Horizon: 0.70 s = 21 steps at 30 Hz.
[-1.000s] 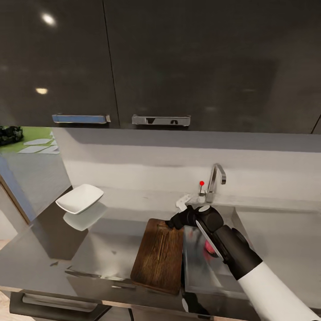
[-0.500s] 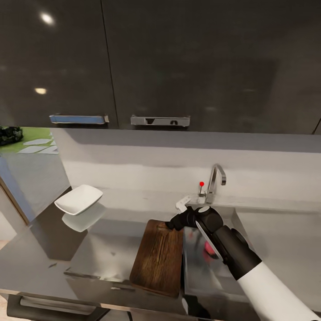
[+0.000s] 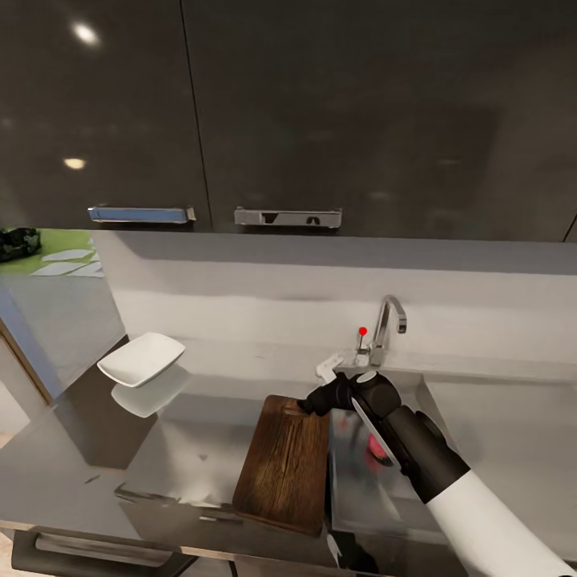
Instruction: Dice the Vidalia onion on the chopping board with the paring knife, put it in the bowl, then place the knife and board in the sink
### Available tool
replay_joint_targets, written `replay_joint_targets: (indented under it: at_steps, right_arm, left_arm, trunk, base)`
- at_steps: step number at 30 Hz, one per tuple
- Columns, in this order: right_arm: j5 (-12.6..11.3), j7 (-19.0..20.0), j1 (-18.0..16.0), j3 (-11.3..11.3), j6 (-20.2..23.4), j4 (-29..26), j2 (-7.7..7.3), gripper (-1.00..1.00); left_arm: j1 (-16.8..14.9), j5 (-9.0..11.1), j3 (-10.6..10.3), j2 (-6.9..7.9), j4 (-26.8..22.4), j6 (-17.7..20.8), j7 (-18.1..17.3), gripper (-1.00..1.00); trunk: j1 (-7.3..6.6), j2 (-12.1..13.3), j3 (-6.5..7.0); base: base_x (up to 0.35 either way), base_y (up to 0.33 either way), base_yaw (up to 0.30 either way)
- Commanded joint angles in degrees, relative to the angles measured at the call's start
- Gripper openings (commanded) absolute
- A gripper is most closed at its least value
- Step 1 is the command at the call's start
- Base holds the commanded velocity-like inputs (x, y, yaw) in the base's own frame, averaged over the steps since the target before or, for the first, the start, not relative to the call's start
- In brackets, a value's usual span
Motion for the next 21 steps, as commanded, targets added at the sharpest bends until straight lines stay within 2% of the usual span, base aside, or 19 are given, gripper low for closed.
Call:
replay_joint_targets:
  at_steps: [1,9,21]
  right_arm:
    - [0.03,0.12,-0.07,0.09,0.21,0.16,-0.03,1.0]
    - [-0.05,0.14,-0.07,0.09,0.1,0.54,-0.06,1.0]
    - [-0.03,0.15,-0.07,0.09,0.09,0.87,-0.1,1.0]
  left_arm:
    - [-0.05,0.04,-0.02,0.0,0.12,-0.34,0.01,1.0]
    - [-0.05,0.04,-0.02,0.0,0.11,-0.34,0.01,1.0]
    - [-0.05,0.04,-0.02,-0.08,0.12,-0.26,0.01,1.0]
  trunk:
    - [0.04,-0.12,-0.11]
    - [0.04,-0.12,-0.11]
    - [0.04,-0.12,-0.11]
  base:
    - [0.0,0.0,0.0]
    - [0.024,0.0,0.0]
    - [0.141,0.0,0.0]
